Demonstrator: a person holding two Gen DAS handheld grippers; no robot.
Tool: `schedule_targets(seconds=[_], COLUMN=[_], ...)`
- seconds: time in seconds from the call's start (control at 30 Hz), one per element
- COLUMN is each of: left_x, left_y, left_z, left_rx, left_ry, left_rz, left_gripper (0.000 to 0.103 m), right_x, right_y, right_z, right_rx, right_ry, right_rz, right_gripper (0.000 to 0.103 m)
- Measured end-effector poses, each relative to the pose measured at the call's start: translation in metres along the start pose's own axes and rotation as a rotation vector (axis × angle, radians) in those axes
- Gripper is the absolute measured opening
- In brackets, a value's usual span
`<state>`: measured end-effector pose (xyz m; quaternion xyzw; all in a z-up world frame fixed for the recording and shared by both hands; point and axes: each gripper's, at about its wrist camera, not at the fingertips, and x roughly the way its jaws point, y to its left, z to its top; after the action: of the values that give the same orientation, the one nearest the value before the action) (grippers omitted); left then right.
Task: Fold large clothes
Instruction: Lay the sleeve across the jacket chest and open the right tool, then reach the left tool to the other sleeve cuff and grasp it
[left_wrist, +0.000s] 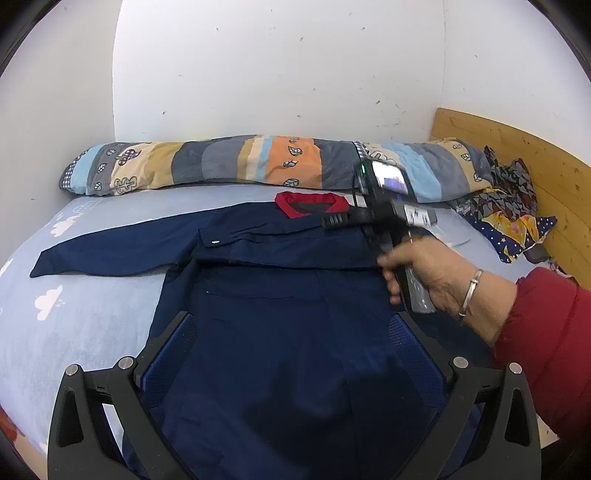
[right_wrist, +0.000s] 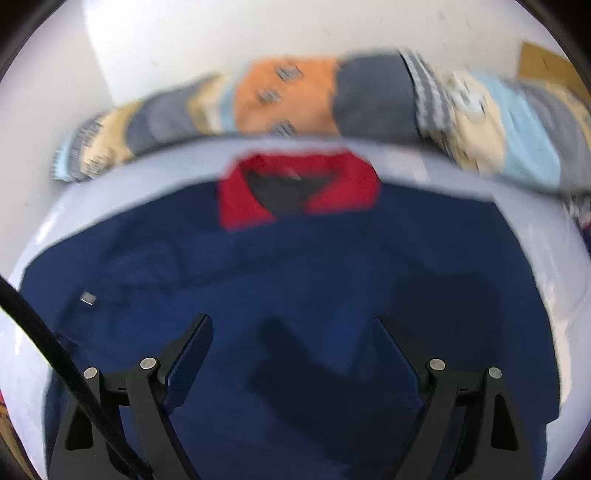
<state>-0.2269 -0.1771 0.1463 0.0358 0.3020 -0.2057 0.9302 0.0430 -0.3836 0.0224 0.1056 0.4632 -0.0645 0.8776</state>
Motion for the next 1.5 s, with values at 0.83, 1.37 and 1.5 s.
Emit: schedule_targets(seconds=[0.83,1.37,1.5], left_x=[0.019,0.025,0.023], left_y=[0.019,0.022,0.036], left_z=[-0.007,-0.014,-0.002], left_rx=[-0.061,-0.022,-0.057], left_ry=[0.075,0.012,0.007], left_rz=[0.058,0.141,0.146], left_gripper=[0.103,0.103,0.103], right_x=[-0.199,-0.248,-0.252], right_y=[-0.048,-0.005,-0.007], right_z=[-0.11,-0.154,-0.152], right_rx=[0.057,-0.071,-0.062], right_ry=[-0.106,-0.262,-0.266], right_rz=[-0.129,-0.193,-0.158], right_gripper=[0.096,0.096,0.096])
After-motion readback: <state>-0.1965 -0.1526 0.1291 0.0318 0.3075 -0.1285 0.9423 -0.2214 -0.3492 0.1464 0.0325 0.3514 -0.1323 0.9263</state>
